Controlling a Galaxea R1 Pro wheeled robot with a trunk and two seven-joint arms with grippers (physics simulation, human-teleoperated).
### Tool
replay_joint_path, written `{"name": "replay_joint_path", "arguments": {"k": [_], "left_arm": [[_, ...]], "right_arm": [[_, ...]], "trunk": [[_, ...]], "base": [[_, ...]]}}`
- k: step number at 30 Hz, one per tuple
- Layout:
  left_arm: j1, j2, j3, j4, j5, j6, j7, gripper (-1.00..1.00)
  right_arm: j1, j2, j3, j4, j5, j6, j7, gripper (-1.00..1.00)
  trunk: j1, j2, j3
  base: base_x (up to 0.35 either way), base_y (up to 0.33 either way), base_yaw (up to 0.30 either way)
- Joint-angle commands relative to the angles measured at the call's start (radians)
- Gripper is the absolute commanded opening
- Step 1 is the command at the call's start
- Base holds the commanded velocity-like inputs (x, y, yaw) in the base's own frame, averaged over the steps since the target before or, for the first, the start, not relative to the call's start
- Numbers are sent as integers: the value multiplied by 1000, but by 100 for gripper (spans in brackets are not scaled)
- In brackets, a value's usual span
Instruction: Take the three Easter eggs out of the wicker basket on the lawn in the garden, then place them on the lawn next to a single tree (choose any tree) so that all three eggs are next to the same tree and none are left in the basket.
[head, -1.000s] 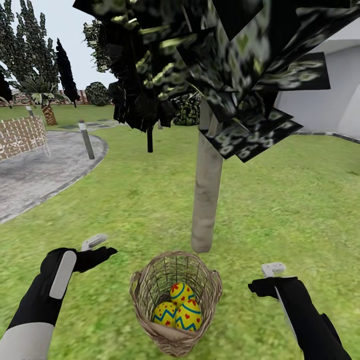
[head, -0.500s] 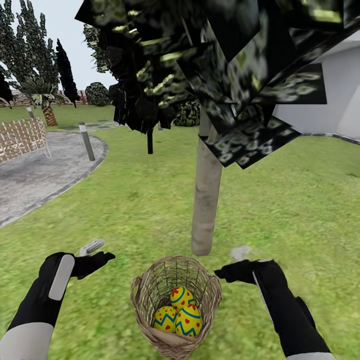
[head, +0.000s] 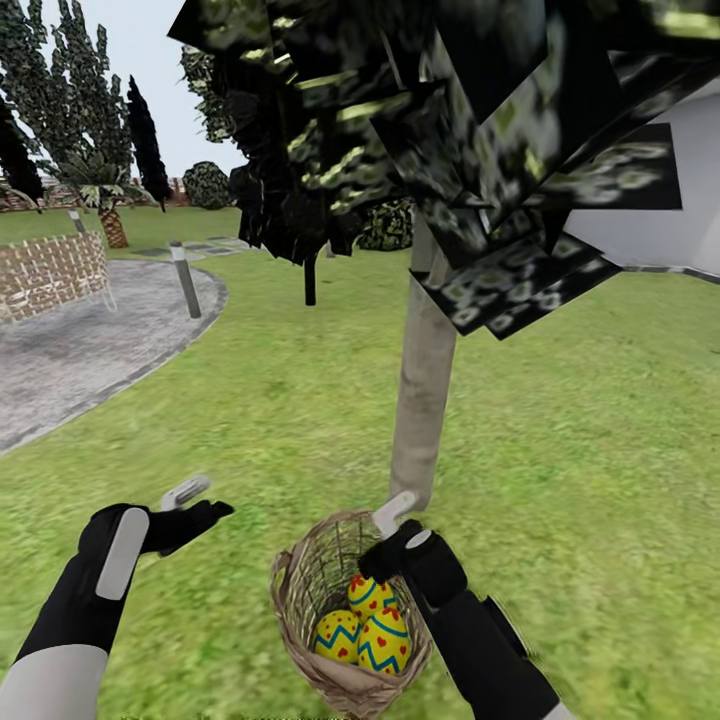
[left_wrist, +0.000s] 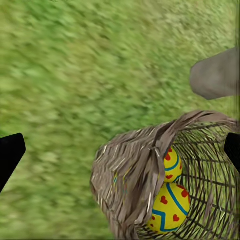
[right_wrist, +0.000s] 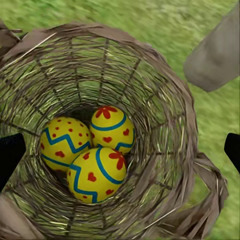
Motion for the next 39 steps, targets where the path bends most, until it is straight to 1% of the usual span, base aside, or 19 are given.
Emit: {"name": "replay_joint_path", "arguments": {"k": [1, 4, 7, 13, 15, 17, 18, 21, 22, 24, 26, 27, 29, 30, 33, 34, 35, 37, 39], "left_arm": [[-1, 1, 1, -1, 22, 3, 9, 100], [0, 4, 5, 3, 64, 0, 10, 100], [-1, 5, 5, 4, 70, -1, 10, 100], [-1, 5, 5, 7, 72, -3, 9, 100], [-1, 4, 5, 7, 72, -3, 9, 100], [0, 2, 4, 7, 73, -4, 9, 100], [0, 2, 4, 7, 73, -4, 9, 100], [0, 3, 4, 6, 73, -4, 9, 100], [0, 3, 4, 6, 73, -4, 9, 100], [-1, 2, 4, 7, 74, -4, 9, 100], [0, 2, 4, 6, 74, -4, 9, 100], [0, 2, 4, 6, 74, -4, 9, 100], [-1, 2, 4, 7, 74, -4, 9, 100], [-1, 2, 4, 7, 74, -4, 9, 100], [-1, 1, 4, 7, 74, -3, 9, 100], [0, 0, 4, 8, 74, -3, 9, 100], [0, 0, 4, 8, 74, -3, 9, 100], [0, 0, 4, 8, 74, -3, 9, 100], [0, 0, 4, 8, 74, -3, 9, 100]], "right_arm": [[-1, 2, 10, 14, 10, 4, -4, 100], [-3, 16, 60, 97, 2, 2, -66, 100], [-6, 17, 69, 119, -9, 1, -81, 100], [-16, 12, 70, 171, -141, 4, -91, 100], [-58, 12, 68, 238, -160, 4, -103, 100], [-136, 13, 60, 366, -191, 1, -111, 100], [-179, 14, 56, 442, -237, -3, -114, 100], [-263, 13, 52, 556, -383, -16, -145, 100], [-270, 13, 52, 565, -398, -18, -158, 100], [-295, 13, 51, 589, -440, -38, -245, 100], [-305, 15, 50, 596, -464, -63, -303, 100], [-311, 15, 50, 599, -494, -74, -325, 100], [-326, 15, 50, 614, -547, -80, -343, 100], [-357, 15, 49, 670, -590, -84, -364, 100], [-423, 15, 49, 790, -639, -92, -380, 100], [-465, 16, 50, 877, -691, -112, -385, 100], [-481, 16, 50, 907, -716, -126, -387, 100], [-507, 16, 51, 955, -754, -143, -390, 100], [-516, 16, 51, 973, -765, -147, -391, 100]], "trunk": [[0, 0, -2], [0, 0, -6], [0, 0, -9], [0, 0, -10], [0, 0, -10], [0, 0, -10], [0, 0, -10], [0, 0, -10], [0, 0, -10], [0, 0, -10], [0, 0, -10], [0, 0, -10], [0, 0, -10], [0, 0, -10], [4, -7, -13], [7, -14, -16], [11, -21, -19], [19, -35, -26], [27, -49, -32]], "base": [[0, 0, 183], [0, 0, 184], [0, 0, 153], [0, 0, 30], [0, 0, 3], [0, 0, 1], [0, 0, 0], [0, 0, 0], [0, 0, 0], [0, 0, 0], [0, 0, 0], [0, 0, 0], [0, 0, 0], [0, 0, 0], [0, 0, 0], [0, 0, 0], [0, 0, 0], [0, 0, 0], [0, 0, 0]]}}
